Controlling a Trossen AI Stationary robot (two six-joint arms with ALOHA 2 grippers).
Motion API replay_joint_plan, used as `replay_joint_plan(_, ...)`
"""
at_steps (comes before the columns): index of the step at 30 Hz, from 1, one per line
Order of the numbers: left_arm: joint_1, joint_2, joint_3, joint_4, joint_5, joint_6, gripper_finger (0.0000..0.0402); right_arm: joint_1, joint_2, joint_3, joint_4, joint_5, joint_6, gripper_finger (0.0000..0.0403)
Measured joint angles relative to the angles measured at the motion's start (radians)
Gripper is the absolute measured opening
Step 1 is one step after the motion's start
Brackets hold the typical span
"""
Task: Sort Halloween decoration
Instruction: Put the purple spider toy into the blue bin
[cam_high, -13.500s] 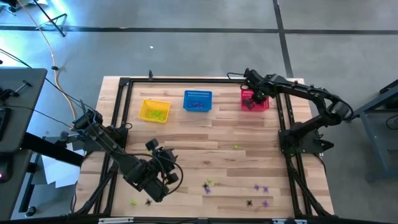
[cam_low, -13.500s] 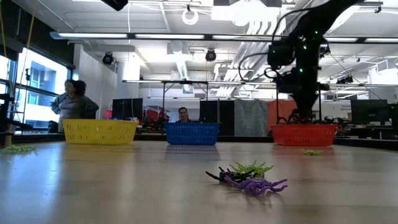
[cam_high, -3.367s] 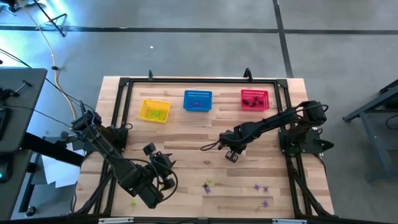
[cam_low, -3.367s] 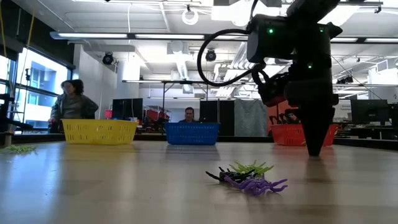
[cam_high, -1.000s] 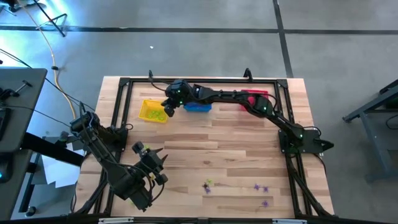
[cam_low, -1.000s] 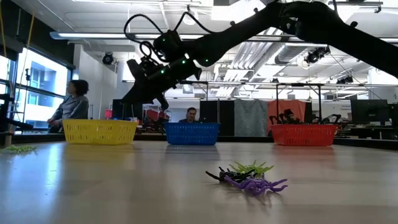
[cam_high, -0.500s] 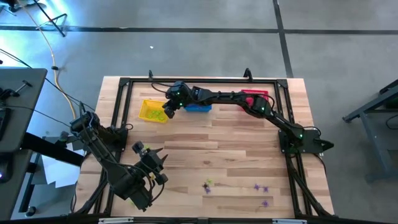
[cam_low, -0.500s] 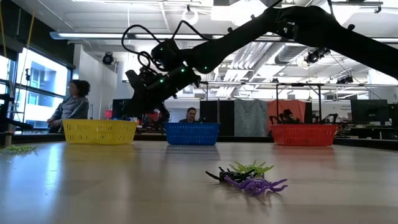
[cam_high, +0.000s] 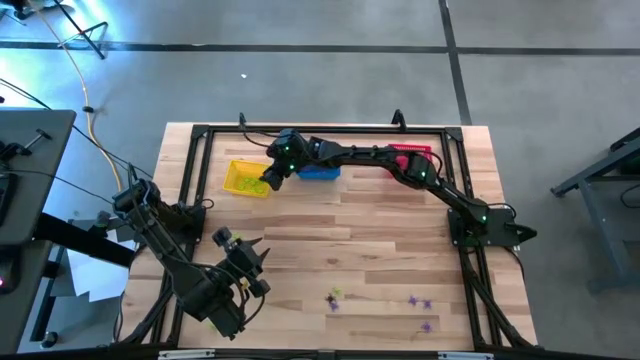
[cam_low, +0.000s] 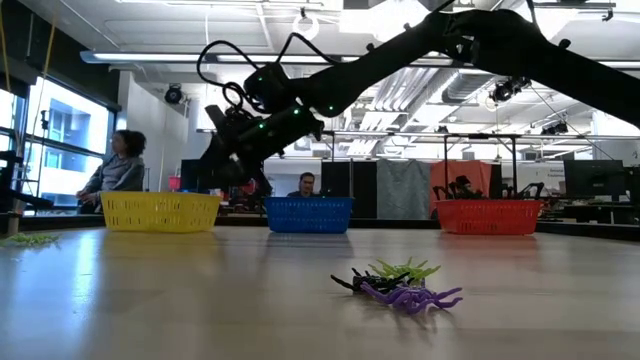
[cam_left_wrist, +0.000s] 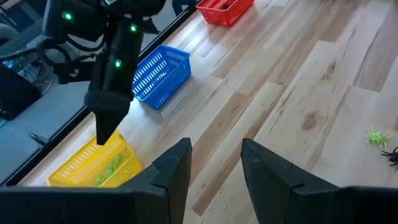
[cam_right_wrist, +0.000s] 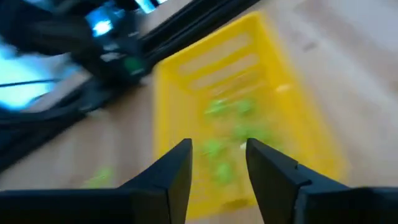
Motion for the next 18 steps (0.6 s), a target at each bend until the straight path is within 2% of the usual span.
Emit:
replay_joint_plan(4, 0.000, 0.000, 0.000, 0.000, 0.001, -0.002, 0.0131, -0.015, -0.025, 0.051, -0.066, -0.195, 0.035, 0.0147)
replay_joint_plan(7, 0.000, 0.000, 0.000, 0.002, 0.009, -0.015, 0.0131, -0.016, -0.064, 0.135, -0.233, -0.214, -0.014, 0.0140)
replay_joint_plan(11, -0.001, 0.000, 0.000, 0.005, 0.030, -0.031, 0.0131, 0.013, -0.119, 0.254, -0.583, -0.100, -0.176, 0.0127)
replay_joint_plan(16, -0.002, 0.000, 0.000, 0.018, 0.038, -0.047, 0.0131, 0.085, -0.306, 0.158, -0.892, 0.078, -0.279, 0.0115)
replay_joint_plan(18, -0.002, 0.000, 0.000, 0.027, 0.038, -0.047, 0.0131, 0.126, -0.352, 0.147, -1.036, 0.190, -0.292, 0.0113)
